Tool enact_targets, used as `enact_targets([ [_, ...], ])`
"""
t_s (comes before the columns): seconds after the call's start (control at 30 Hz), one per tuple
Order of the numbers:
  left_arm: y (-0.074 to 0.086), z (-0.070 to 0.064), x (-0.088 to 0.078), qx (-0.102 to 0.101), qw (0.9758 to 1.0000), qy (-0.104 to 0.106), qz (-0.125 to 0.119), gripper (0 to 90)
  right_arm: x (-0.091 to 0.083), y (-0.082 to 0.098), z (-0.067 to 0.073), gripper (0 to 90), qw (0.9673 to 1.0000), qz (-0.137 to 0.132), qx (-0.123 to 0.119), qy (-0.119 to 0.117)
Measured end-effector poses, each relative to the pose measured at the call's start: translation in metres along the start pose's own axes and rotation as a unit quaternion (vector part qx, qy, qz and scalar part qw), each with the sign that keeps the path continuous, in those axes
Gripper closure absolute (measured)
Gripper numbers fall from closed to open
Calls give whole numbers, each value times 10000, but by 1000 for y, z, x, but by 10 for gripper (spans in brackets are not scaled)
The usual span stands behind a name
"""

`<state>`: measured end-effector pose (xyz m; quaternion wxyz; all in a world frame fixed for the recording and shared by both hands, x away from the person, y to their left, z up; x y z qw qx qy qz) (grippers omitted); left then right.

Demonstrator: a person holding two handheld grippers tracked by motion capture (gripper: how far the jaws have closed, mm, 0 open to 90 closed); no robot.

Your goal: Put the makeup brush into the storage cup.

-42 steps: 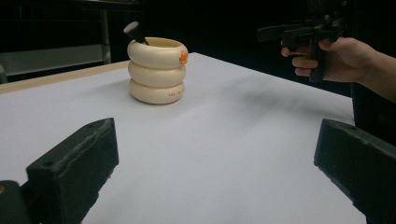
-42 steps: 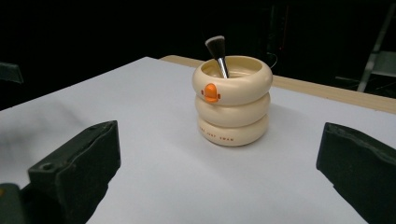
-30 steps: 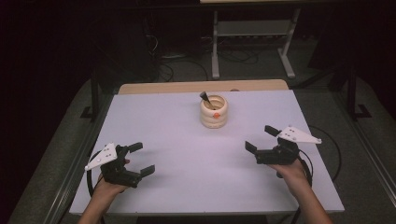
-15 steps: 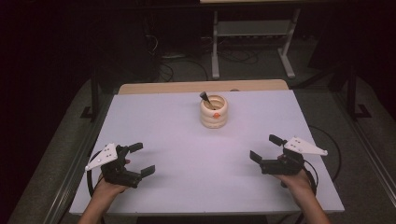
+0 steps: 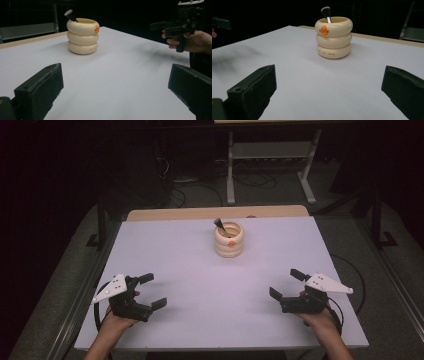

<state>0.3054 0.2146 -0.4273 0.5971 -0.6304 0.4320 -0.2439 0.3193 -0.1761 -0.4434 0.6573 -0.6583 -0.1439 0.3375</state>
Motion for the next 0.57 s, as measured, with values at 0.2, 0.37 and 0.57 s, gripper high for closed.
enact_targets([
  [0.2, 2, 0, 1, 13, 10000, -20, 68, 0, 1, 1, 2, 0, 9999, 69, -104, -18],
  [0.37, 3, 0, 2, 57, 9999, -29, 103, 0, 1, 1, 2, 0, 9998, 75, -156, -9],
  [0.57, 6, 1, 3, 60, 9997, -27, 220, 0, 1, 1, 3, 0, 9998, 95, -196, -11],
])
Point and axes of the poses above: each handheld gripper's, and its own axes: x roughly forward along the jaws, y roughly out of its underside, z roughly to its left, the point moved 8 cm from there along x, roughly forward along the jaws, and after that the axes turned 2 degrees about -x, right-handed, at the moved point
